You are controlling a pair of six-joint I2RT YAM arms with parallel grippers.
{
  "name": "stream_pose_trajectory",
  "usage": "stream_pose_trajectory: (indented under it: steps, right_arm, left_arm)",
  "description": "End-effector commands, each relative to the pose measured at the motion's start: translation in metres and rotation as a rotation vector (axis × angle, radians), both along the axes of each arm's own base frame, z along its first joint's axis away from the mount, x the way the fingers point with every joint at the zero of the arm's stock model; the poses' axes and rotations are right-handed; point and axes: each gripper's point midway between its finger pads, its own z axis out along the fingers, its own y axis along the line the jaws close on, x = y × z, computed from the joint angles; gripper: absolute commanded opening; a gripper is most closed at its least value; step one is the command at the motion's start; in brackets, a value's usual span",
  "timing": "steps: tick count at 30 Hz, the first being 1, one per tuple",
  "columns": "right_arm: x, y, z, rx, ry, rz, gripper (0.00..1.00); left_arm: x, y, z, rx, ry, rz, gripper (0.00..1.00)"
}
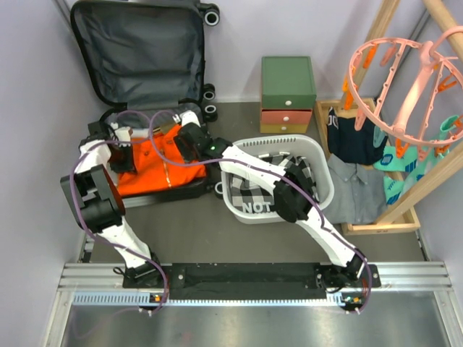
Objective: Open, take out, and arrange the luggage
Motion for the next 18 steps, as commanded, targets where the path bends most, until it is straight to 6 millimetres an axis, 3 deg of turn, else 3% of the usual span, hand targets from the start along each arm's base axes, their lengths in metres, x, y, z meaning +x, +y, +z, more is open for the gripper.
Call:
stream_pose_trajectory:
  steps: [1,3,6,7,8,9,10,11,13,18]
  right_arm:
    - [0.015,-0.073,-0.013,-0.171,0.086,-0.092,0.7]
    - [0.012,-0.056,-0.001,-0.089,0.098,-0.052,0.7]
    - [0.013,-0.033,-0.002,0.025,0.127,-0.032,0.71]
    - [0.014,-0.032,-0.02,0.017,0.147,-0.046,0.71]
    - [0.019,-0.031,-0.016,0.032,0.138,-0.071,0.72]
    - [0.017,-0.028,-0.022,0.031,0.149,-0.086,0.73]
    - [0.015,-0.029,-0.026,0.001,0.147,-0.094,0.75]
    - [0.018,-0.032,-0.032,-0.038,0.109,-0.127,0.76]
    - [0.01,-0.025,-0.04,-0.101,0.07,-0.095,0.76]
    - [-0.007,-0.029,-0.087,-0.21,0.144,-0.078,0.77]
  left_arm:
    - [-0.006,-0.015,0.004,-0.041,-0.015,-0.021,0.0]
    - [-0.007,-0.013,0.008,-0.022,-0.023,-0.006,0.0]
    - [-0.005,0.001,0.013,0.036,-0.036,0.057,0.0]
    - [-0.003,0.004,0.015,0.048,-0.044,0.072,0.0]
    - [0.0,0.009,0.017,0.07,-0.053,0.098,0.02]
    - [0.001,0.011,0.017,0.072,-0.055,0.105,0.07]
    - [0.002,0.011,0.017,0.07,-0.055,0.108,0.2]
    - [0.003,0.011,0.015,0.062,-0.05,0.111,0.25]
    - [0.003,0.008,0.007,0.039,-0.024,0.111,0.34]
    - [0.001,0.002,-0.012,-0.01,0.032,0.112,0.49]
